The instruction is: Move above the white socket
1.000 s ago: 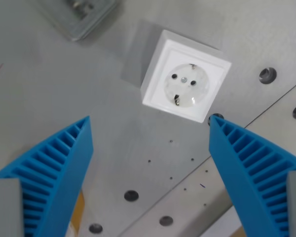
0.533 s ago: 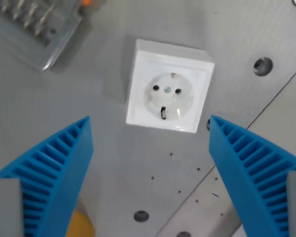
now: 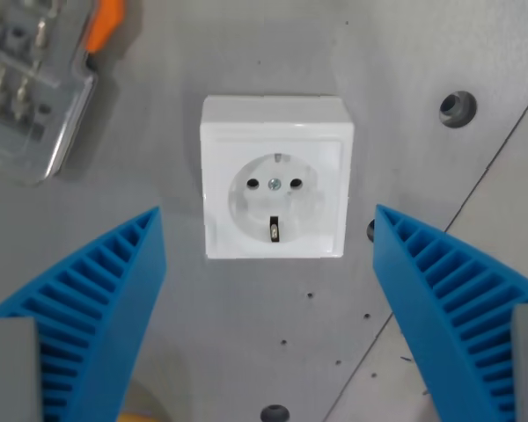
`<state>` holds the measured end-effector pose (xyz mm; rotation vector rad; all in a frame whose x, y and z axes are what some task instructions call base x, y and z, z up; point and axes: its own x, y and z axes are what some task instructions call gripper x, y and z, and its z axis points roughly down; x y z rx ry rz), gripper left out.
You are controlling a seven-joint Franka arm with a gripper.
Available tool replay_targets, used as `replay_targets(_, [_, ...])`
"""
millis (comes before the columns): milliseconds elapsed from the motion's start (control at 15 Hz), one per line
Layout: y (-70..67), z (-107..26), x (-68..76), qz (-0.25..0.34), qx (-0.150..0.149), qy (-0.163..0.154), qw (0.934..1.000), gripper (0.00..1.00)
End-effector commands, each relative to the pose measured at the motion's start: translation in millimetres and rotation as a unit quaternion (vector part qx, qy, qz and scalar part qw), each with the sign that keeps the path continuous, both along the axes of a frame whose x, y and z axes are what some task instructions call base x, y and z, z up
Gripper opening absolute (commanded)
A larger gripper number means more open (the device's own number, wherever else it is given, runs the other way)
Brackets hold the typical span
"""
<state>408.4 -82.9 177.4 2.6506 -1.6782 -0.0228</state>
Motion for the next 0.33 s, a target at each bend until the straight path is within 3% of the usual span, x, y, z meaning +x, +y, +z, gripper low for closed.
replay_targets(67, [-3.8,-7.5,-8.3,-0.080,-0.040,-0.043,0.9950,1.00])
replay_targets(333, [-5.6,-10.9,-10.4,-0.069,-0.041,-0.044,0.9958,1.00])
